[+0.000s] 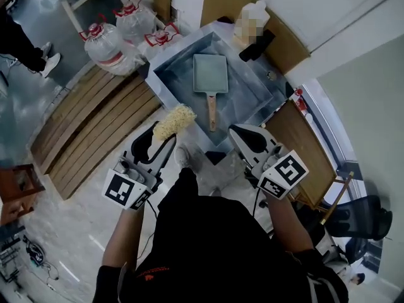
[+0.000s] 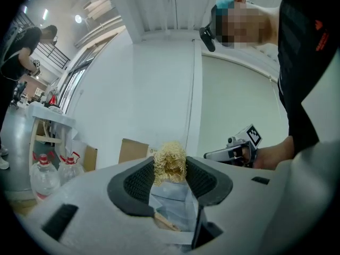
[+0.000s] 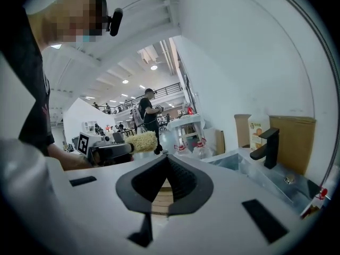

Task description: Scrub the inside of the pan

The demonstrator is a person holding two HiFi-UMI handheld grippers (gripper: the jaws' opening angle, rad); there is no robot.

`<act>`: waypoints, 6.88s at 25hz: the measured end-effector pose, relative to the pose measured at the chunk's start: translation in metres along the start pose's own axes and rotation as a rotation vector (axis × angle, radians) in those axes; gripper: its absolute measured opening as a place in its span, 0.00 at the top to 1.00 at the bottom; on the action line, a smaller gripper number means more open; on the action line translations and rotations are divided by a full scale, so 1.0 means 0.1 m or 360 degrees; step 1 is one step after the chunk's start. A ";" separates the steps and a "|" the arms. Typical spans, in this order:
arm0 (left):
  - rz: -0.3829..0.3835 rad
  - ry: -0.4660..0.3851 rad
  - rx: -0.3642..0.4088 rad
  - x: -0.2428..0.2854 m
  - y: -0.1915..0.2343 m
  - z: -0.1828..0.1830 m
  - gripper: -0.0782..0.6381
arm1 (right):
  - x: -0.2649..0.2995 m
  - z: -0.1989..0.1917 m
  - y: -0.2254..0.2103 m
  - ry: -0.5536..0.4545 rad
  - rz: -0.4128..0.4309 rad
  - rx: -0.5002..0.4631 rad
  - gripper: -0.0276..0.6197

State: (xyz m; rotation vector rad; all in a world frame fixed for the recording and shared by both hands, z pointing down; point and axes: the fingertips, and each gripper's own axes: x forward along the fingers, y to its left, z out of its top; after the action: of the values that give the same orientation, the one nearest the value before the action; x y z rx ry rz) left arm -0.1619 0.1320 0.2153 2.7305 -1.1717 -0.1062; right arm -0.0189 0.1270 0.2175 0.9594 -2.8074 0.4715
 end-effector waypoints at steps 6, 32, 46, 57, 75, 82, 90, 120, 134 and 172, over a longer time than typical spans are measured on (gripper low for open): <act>-0.0049 0.0080 -0.0057 0.24 0.68 0.00 0.64 | 0.56 0.08 -0.27 0.0041 -0.0069 0.0054 0.95; -0.0059 0.0264 -0.0057 1.12 1.35 -0.31 0.64 | 1.09 0.09 -1.12 0.0120 -0.0069 0.0142 0.95; 0.0002 0.0510 0.0064 2.09 1.47 -0.89 0.64 | 1.21 -0.29 -1.84 0.0231 0.0167 0.0201 0.95; -0.0129 0.0825 0.0224 2.70 1.70 -1.59 0.64 | 1.33 -0.82 -2.17 0.0305 0.0187 0.0338 0.95; -0.0179 0.1309 0.0525 3.11 2.06 -2.70 0.64 | 1.40 -1.46 -2.54 0.0368 0.0178 0.0491 0.95; -0.0159 0.1477 0.0609 3.18 2.11 -2.99 0.64 | 1.38 -1.60 -2.62 0.0397 0.0176 0.0531 0.95; -0.0143 0.1573 0.0821 3.25 2.15 -3.11 0.64 | 1.36 -1.69 -2.69 0.0406 0.0175 0.0562 0.95; -0.0295 0.1806 0.1003 2.88 1.76 -3.24 0.65 | 1.26 -1.63 -2.45 0.0365 0.0182 0.0542 0.95; -0.0405 0.1905 0.0998 2.51 1.35 -3.27 0.65 | 1.07 -1.61 -2.19 0.0338 0.0185 0.0511 0.95; -0.0374 0.1837 0.1094 3.52 1.92 -3.26 0.65 | 1.28 -1.54 -2.84 0.0372 0.0119 0.0575 0.95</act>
State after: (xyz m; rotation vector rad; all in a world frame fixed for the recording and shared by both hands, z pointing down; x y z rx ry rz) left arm -0.0132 -0.2122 0.5707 2.5414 -0.5470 1.8330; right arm 0.0595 -0.1071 0.4627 0.7943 -2.6007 1.0548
